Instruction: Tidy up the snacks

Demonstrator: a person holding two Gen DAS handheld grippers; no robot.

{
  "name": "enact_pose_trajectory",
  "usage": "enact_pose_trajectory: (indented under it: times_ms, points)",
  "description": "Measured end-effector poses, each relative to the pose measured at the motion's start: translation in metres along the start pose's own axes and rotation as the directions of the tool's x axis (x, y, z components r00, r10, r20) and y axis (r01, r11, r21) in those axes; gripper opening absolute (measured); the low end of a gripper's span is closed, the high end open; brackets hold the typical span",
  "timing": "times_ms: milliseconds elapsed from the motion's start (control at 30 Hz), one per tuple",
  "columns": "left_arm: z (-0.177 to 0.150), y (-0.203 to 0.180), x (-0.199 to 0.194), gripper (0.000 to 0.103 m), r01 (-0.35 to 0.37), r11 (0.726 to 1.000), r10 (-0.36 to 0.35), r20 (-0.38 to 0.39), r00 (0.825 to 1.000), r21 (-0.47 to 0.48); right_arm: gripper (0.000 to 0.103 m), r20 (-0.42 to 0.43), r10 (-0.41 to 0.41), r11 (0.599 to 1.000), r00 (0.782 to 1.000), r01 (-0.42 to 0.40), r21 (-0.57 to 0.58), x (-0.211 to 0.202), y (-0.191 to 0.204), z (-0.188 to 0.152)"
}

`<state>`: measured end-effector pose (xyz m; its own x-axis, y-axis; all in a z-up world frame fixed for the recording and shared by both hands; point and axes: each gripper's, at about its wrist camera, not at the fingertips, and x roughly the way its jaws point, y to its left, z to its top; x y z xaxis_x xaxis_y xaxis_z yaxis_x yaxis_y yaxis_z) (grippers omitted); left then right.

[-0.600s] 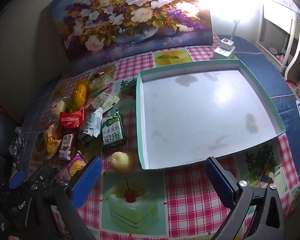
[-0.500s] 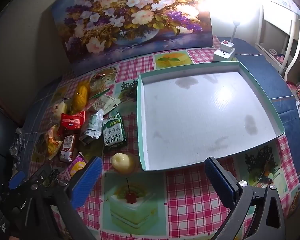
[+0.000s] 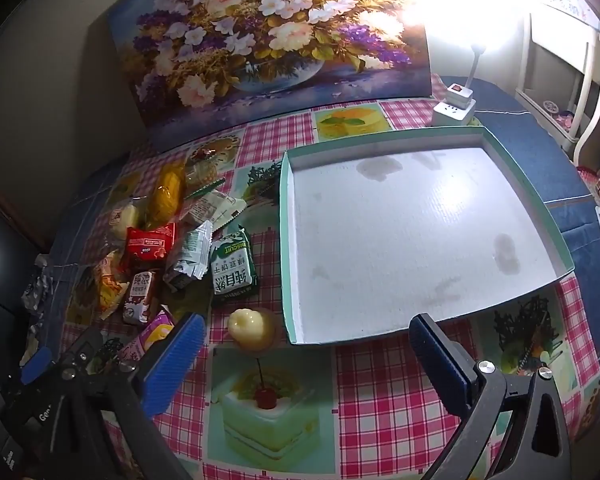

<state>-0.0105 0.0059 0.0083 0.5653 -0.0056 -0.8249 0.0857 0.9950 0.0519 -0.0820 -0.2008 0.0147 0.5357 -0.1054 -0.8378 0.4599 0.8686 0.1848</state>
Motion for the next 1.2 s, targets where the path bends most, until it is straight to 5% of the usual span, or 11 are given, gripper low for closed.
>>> enact_pose_trajectory:
  times_ms: [1200]
  points:
    - [-0.004,-0.013,-0.001,0.103,0.052,0.997,-0.052,0.003,0.999,0.052,0.103,-0.004,-0.002,1.0,1.0,0.002,0.0,0.001,0.0,0.001]
